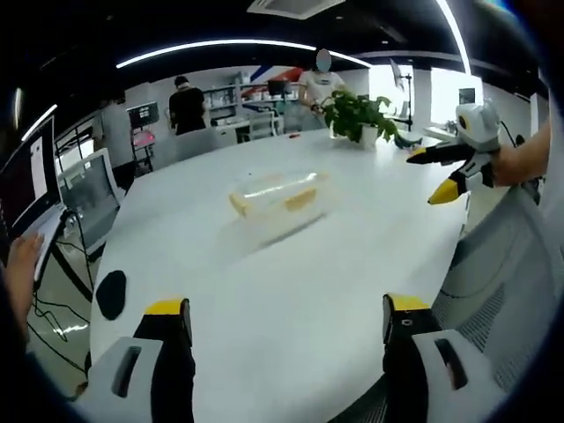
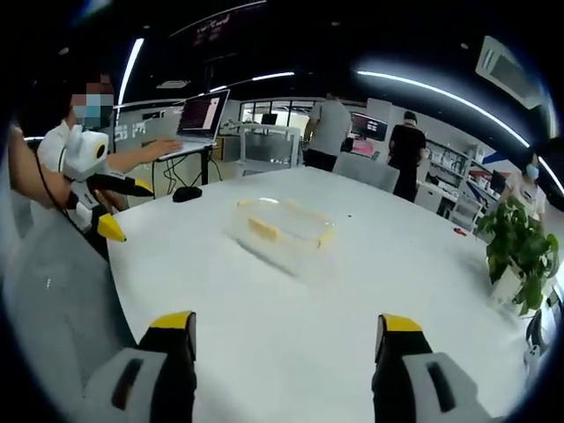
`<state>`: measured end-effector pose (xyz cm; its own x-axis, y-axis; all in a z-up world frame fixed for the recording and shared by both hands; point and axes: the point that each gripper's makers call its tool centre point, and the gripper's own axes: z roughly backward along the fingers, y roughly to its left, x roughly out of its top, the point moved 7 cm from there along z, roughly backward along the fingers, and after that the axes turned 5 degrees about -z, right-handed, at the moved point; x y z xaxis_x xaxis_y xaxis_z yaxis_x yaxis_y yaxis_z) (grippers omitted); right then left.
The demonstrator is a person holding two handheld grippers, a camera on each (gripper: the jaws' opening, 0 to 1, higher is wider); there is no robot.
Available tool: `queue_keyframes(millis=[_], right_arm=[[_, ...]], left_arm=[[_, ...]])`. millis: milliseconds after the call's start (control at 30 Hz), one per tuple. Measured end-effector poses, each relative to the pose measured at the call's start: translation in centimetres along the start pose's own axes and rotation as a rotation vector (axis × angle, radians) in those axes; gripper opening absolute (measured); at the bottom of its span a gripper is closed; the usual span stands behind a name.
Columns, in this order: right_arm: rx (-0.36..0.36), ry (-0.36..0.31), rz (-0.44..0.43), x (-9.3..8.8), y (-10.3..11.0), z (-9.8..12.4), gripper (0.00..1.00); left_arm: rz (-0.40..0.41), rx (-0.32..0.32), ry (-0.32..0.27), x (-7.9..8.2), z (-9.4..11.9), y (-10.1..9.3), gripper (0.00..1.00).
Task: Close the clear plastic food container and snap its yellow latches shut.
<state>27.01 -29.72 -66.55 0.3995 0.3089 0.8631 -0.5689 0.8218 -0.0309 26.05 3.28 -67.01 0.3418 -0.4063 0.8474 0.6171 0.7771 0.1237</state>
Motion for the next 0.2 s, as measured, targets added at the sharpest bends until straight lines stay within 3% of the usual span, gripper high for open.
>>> queue_keyframes(millis=[200], right_arm=[[0.006,0.009,0.001,-0.11,0.12,-0.05,0.84]], left_arm=[[-0.009,0.000,0.004,-0.03,-0.08,-0.09,0.89]])
